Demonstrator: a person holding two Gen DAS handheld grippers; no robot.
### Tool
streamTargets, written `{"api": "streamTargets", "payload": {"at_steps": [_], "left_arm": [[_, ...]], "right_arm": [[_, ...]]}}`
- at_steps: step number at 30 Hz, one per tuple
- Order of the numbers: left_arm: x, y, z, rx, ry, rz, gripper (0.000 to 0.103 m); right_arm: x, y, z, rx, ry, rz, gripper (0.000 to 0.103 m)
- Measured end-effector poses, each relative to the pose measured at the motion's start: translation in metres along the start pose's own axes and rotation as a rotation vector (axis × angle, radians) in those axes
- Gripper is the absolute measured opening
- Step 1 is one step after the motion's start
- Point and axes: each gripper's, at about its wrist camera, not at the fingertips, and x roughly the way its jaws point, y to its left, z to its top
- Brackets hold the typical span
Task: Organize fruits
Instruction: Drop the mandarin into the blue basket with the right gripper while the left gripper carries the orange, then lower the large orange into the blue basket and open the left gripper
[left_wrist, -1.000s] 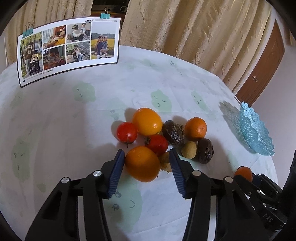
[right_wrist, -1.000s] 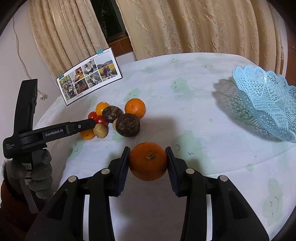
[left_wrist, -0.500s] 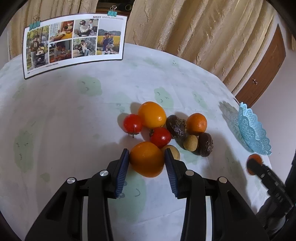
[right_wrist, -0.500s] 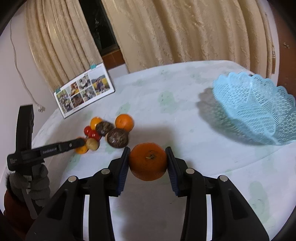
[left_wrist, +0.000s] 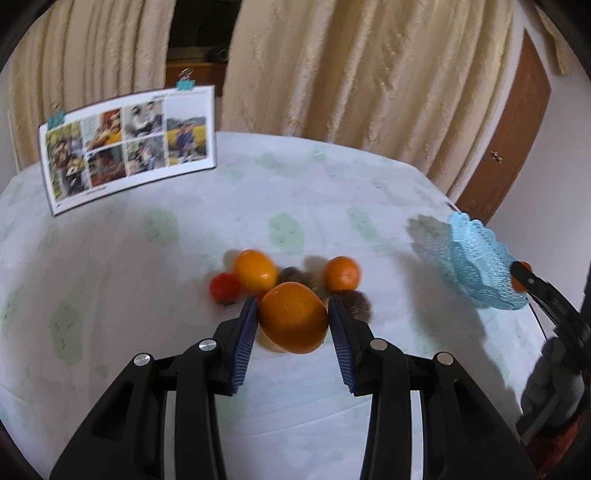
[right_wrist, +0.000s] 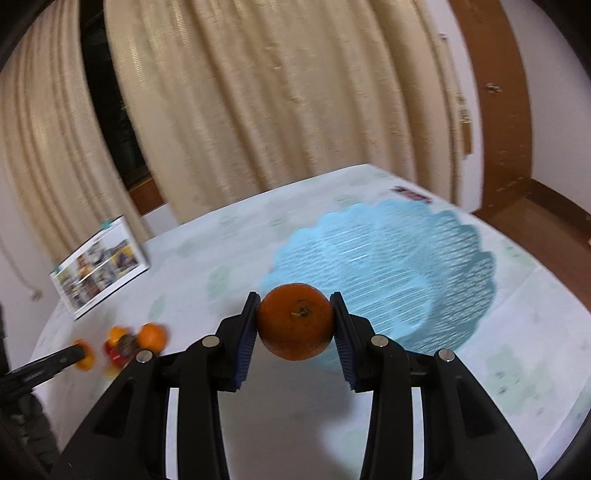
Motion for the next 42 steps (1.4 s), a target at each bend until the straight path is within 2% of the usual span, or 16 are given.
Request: {"api": "streamTargets", "payload": {"at_steps": [4,7,9,14,17,19,26,33,40,42], "left_arm": [[0.002,-0.024,0.007,0.046,-0.005,-0.028,0.04],[0.003,-0.037,0.01,0.068,-0.007,-0.043,0.04],[0.005,-0.044,0.013,0.082,-0.008,-0.047,0.04],[0.01,-0.05,0.019,0.089,-0.007,-0.028,0.04],[0.015,-0.063,0.023,0.112,-0.005,-0.032,0.04],[0.019,-0.074,0.026,0.129,-0.002,-0.04,0.04],[0.051,-0.143,0.038,0.22,0.016,-0.128,0.04],[0.082,-0.211,0.04,0.309,0.041,-0.223,0.04],[0.1,-0.245,0.036,0.342,0.068,-0.267,0.04],[0.1,-0.245,0.036,0.341,0.067,-0.273,0.048]], "right_arm": [[0.014,-0.022,0.003,0.028,0.01,-0.052,0.04],[0.017,-0.033,0.002,0.04,-0.001,-0.081,0.045],[0.018,-0.036,-0.001,0.047,-0.02,-0.104,0.051],[0.013,-0.045,-0.007,0.071,-0.08,-0.133,0.052],[0.008,-0.054,-0.008,0.122,-0.128,-0.153,0.062],[0.005,-0.058,-0.009,0.146,-0.146,-0.174,0.063],[-0.008,-0.078,-0.013,0.229,-0.18,-0.223,0.063],[-0.014,-0.079,-0.012,0.231,-0.212,-0.241,0.063],[-0.023,-0.078,-0.011,0.226,-0.261,-0.268,0.068],[-0.023,-0.077,-0.011,0.223,-0.266,-0.269,0.069]]}}
